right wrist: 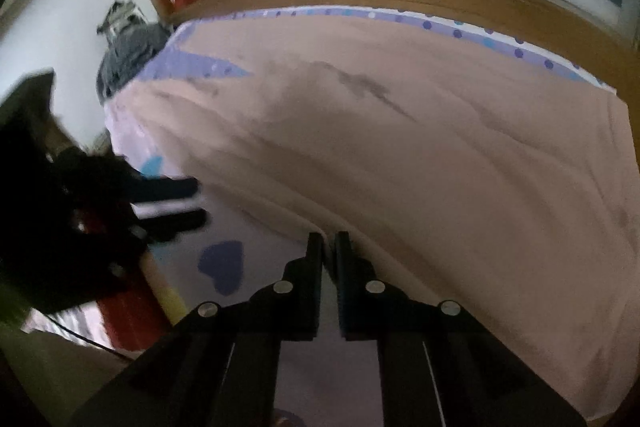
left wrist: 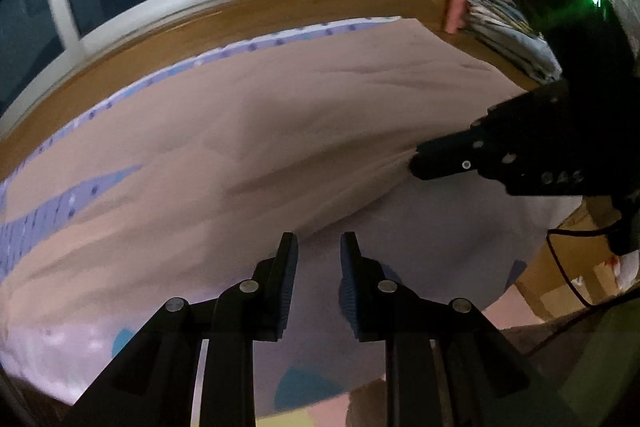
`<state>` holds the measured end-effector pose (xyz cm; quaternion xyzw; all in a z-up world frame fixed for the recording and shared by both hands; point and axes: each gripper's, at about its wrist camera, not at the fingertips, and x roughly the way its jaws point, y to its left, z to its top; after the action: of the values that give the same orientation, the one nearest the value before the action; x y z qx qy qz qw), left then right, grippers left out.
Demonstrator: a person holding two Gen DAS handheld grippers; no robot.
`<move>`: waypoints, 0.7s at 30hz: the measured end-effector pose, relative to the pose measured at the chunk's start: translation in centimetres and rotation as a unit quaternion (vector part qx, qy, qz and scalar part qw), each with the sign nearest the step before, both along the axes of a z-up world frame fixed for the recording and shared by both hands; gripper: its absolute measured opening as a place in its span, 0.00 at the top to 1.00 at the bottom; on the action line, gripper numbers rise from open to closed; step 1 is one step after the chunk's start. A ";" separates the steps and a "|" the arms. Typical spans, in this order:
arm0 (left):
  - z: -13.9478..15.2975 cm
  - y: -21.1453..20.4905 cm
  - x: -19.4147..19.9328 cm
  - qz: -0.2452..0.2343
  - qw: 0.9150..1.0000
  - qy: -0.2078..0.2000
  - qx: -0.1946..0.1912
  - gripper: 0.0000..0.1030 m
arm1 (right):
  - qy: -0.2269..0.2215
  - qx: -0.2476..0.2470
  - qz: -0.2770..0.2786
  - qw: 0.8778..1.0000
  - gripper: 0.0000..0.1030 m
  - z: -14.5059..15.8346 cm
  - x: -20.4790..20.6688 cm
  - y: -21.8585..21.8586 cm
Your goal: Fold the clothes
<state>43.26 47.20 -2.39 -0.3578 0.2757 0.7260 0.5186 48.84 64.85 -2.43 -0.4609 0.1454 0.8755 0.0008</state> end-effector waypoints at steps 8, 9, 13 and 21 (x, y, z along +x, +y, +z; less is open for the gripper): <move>-1.4 3.3 0.0 -0.038 0.999 0.028 -0.006 0.79 | 0.003 -0.014 -0.009 1.000 0.95 1.1 0.3 -0.6; -1.6 3.6 -0.2 -0.036 0.999 0.026 -0.006 0.79 | 0.004 -0.013 -0.010 1.000 0.95 1.1 0.2 -0.7; -2.1 4.0 -0.9 -0.022 1.000 0.003 -0.001 0.79 | 0.004 -0.011 -0.016 1.000 0.95 1.1 0.1 -0.5; -2.7 4.1 -1.6 0.000 1.000 -0.018 0.001 0.79 | -0.006 -0.017 -0.042 0.999 0.95 0.5 0.6 -0.7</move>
<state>41.66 51.28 -5.08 -0.3705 0.2658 0.7197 0.5236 49.46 64.20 -1.92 -0.4594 0.1792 0.8695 0.0305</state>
